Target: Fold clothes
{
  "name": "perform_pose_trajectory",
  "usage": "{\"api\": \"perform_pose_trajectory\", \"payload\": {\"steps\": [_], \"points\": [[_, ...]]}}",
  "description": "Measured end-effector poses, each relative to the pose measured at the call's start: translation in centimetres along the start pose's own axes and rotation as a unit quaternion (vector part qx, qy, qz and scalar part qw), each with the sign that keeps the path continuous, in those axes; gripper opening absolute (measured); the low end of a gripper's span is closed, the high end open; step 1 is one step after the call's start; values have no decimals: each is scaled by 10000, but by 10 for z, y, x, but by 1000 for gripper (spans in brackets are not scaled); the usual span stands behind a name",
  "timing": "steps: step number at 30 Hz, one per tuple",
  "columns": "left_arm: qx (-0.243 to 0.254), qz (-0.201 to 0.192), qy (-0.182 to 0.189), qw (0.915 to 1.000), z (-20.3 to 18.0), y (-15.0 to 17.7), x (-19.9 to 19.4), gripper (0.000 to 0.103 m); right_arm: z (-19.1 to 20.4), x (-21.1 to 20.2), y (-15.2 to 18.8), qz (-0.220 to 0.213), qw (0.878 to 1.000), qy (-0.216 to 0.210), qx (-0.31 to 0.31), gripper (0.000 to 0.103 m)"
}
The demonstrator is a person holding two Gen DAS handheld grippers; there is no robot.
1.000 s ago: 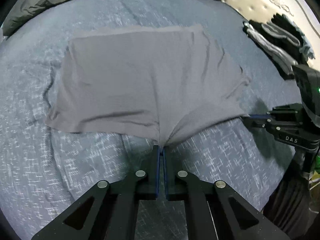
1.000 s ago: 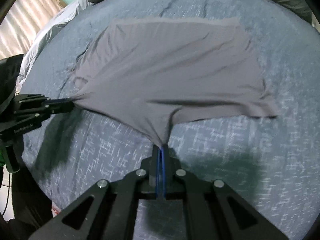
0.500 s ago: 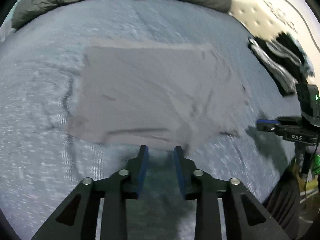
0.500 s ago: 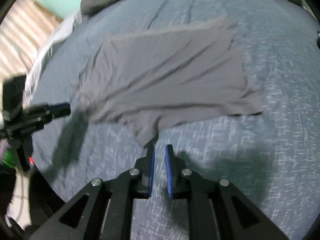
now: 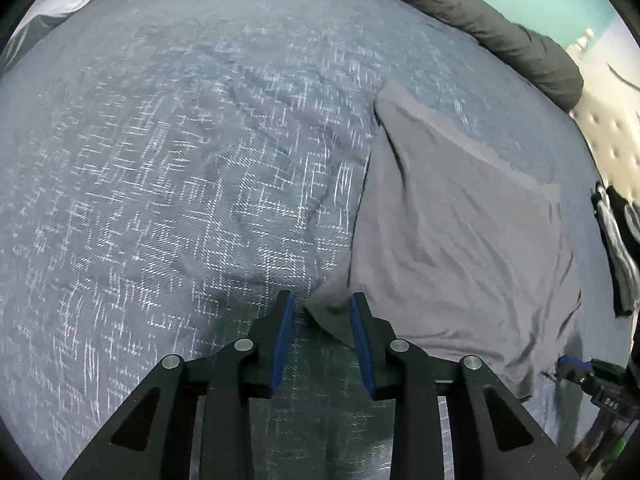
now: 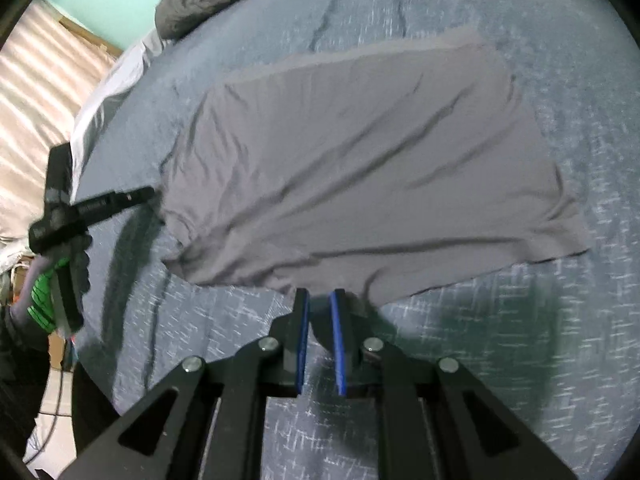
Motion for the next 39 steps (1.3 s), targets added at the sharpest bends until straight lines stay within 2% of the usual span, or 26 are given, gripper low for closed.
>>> {"api": "perform_pose_trajectory", "payload": {"steps": [1, 5, 12, 15, 19, 23, 26, 29, 33, 36, 39], "points": [[95, 26, 22, 9999, -1, 2, 2, 29, 0, 3, 3, 76, 10000, 24, -15, 10], [136, -15, 64, 9999, 4, 7, 2, 2, -1, 5, 8, 114, 9999, -23, 14, 10], [-80, -209, 120, 9997, 17, 19, -18, 2, -1, 6, 10, 224, 9997, 24, -122, 10], [-235, -149, 121, 9995, 21, 26, -18, 2, -2, 7, 12, 243, 9997, -3, -95, 10], [-489, -51, 135, 9987, 38, 18, -13, 2, -3, 4, 12, 282, 9996, -39, -91, 10], [-501, -92, 223, 9985, 36, 19, -20, 2, -14, -22, 8, -127, 9998, -156, 26, 10], [-510, -141, 304, 9981, 34, 17, -26, 2, -45, -50, 11, -569, 9970, 15, 520, 10], [-525, -175, 384, 9977, 29, 14, -31, 2, -83, -74, 21, -968, 9883, 272, 1145, 11], [-470, -234, 437, 9977, 7, 3, -29, 2, -115, -90, 36, -1393, 9728, 414, 1803, 21], [-390, -293, 463, 9977, -10, -3, -32, 2, -124, -88, 45, -1524, 9665, 450, 2016, 22], [-299, -359, 505, 9976, -21, -3, -35, 2, -131, -82, 53, -1457, 9652, 467, 2123, 22]]}}
Point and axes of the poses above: each gripper's, at about its wrist camera, not at the fingertips, and x roughly the way its jaws point, z to its left, y to its underside, the point moved 1 cm from there along x, roughly the way its jaws point, and after that the axes turned 14 degrees about -x, right-handed, at the moved point
